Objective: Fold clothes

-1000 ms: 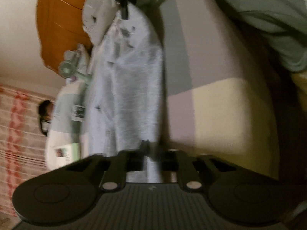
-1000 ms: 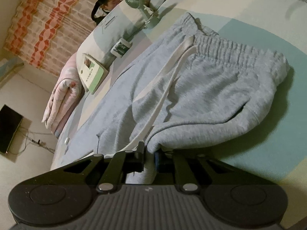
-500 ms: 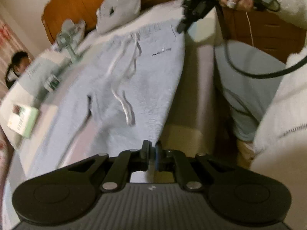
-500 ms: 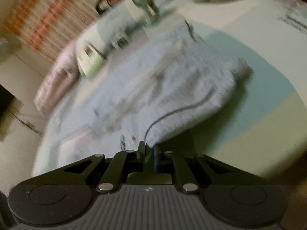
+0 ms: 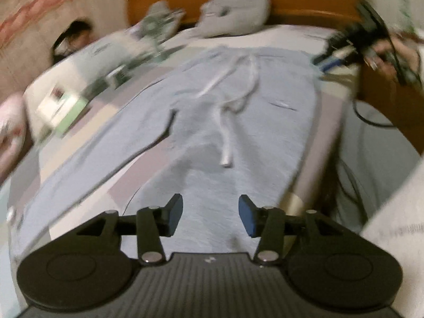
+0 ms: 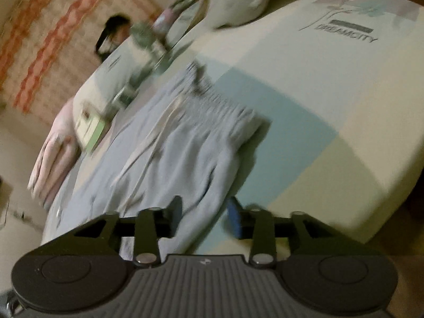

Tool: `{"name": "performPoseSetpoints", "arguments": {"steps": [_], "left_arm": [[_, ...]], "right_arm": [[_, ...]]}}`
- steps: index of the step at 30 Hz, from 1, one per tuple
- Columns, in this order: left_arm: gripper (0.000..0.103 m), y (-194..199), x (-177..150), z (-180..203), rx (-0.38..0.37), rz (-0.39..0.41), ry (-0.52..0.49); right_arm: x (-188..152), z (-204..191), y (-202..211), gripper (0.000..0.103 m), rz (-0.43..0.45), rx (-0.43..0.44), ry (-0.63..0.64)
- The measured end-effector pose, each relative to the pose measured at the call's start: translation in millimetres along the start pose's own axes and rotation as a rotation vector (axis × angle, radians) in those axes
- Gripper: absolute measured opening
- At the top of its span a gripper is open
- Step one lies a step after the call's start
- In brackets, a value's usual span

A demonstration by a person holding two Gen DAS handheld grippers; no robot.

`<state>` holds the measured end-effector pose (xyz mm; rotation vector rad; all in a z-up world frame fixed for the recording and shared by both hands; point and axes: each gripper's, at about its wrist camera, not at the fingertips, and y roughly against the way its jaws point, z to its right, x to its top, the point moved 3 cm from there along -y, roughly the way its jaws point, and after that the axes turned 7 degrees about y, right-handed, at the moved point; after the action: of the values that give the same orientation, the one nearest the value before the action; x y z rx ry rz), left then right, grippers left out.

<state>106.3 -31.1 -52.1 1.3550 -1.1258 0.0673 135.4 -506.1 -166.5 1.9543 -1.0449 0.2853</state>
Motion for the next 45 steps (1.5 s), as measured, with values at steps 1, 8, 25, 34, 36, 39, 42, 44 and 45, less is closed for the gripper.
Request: {"name": "performPoseSetpoints", "arguments": {"steps": [1,8,25,34,36,39,42,44,45], "left_arm": [[0.050,-3,1,-5,0.014,-0.008,0.037],[0.052,-19,-4,-18,0.042,-0.034,0.147],[0.065,-24,-15,-35,0.087,-0.075,0.192],[0.069,-46,-10,-28,0.028,-0.100,0.248],[0.069,-50,-21,-35,0.031,-0.130,0.292],[0.069,-56,-42,-49,0.056,-0.186,0.375],[0.073,-59,-62,-64,0.076,-0.236,0.459],[0.073,-50,-72,-77,0.067,-0.223,0.523],[0.072,-46,-75,-83,0.092,-0.235,0.540]], "right_arm": [[4,6,-7,0.046,0.007,-0.006,-0.019],[19,24,-35,0.017,0.087,-0.009,-0.065],[-1,-1,30,0.019,0.141,-0.179,0.165],[-17,-91,-28,0.052,0.040,-0.126,0.497],[-30,-96,-41,0.053,-0.003,-0.134,0.519],[-43,-91,-46,0.054,-0.025,-0.148,0.524],[-49,-88,-40,0.055,-0.027,-0.146,0.503],[-51,-86,-36,0.056,-0.024,-0.140,0.484],[-52,-86,-35,0.057,-0.022,-0.139,0.476]]}}
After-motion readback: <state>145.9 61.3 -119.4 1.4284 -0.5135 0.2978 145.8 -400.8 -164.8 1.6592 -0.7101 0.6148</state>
